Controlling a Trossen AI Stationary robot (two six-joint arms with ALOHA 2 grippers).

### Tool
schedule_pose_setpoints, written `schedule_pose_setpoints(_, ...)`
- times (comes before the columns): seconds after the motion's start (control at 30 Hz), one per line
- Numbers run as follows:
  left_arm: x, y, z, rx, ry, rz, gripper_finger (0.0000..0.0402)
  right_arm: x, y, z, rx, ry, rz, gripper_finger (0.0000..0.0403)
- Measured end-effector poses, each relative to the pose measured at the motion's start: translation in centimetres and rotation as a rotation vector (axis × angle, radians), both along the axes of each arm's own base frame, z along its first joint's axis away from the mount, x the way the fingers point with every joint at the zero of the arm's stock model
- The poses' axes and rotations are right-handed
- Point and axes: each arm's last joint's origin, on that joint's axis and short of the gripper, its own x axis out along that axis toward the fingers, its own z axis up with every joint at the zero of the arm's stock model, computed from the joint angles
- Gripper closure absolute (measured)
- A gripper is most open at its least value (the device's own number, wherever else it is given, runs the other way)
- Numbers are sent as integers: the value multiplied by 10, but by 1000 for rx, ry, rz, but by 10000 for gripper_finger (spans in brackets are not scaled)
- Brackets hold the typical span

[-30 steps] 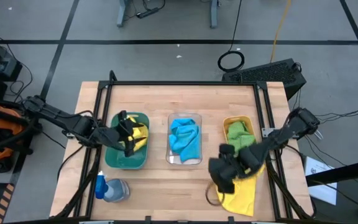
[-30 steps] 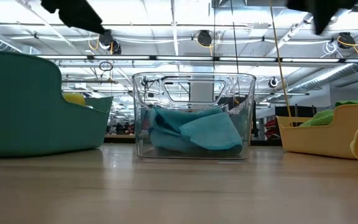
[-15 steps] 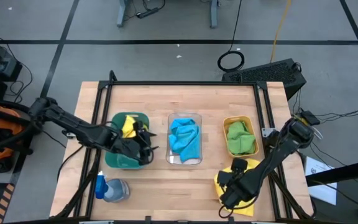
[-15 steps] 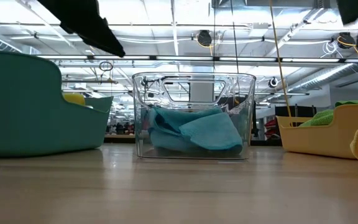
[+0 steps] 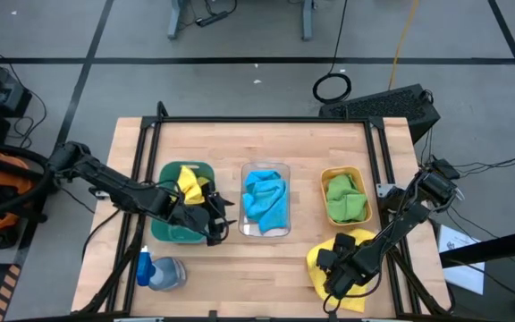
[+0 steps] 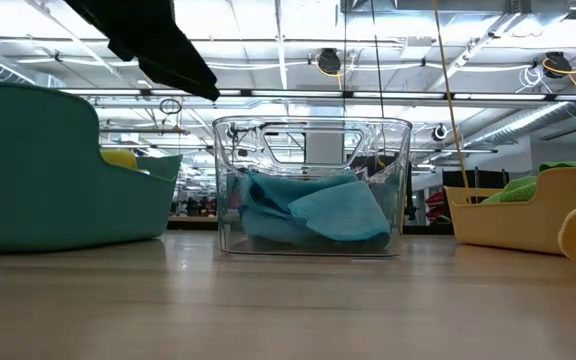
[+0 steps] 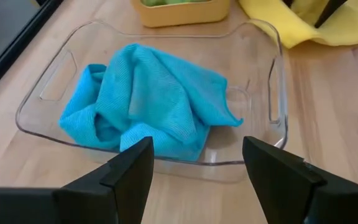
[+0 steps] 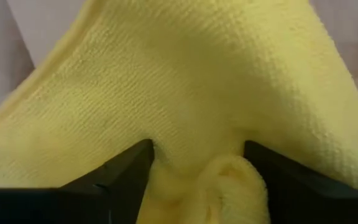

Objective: Sort microfiber towel by color & place in baskets
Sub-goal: Put the yellow microfiber towel into the green bin

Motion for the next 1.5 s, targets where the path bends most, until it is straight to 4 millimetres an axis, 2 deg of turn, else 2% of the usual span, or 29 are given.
schedule_pose_setpoints(0.17, 1, 0, 1, -4, -9, 1, 151, 3, 2, -2, 29, -32, 26, 215)
schedule_pose_setpoints(0.37, 1, 0, 1, 3, -13, -1, 151, 6, 5, -2, 57, -81, 36, 363)
schedule_pose_setpoints(0.43, 1, 1, 1, 12, -12, -3, 151, 9, 7, 3, 71, -108, 64, 390)
schedule_pose_setpoints(0.57, 2, 2, 1, 29, -15, 5, 151, 19, 13, 21, 28, -201, 119, 387)
schedule_pose_setpoints(0.7, 3, 3, 3, 52, -31, 7, 151, 39, 22, 58, -4, -365, 189, 399)
schedule_pose_setpoints(0.9, 7, -2, 11, 49, -119, -49, 151, 65, 31, 109, -181, -589, 327, 399)
schedule_pose_setpoints(1.07, 9, -7, 15, 16, -161, -119, 151, 75, 35, 143, -363, -704, 420, 400)
schedule_pose_setpoints(1.3, 16, -14, 11, -24, -173, -206, 151, 81, 34, 161, -557, -758, 479, 402)
schedule_pose_setpoints(1.5, 31, -31, 9, -75, -303, -368, 151, 92, 29, 168, -714, -769, 570, 402)
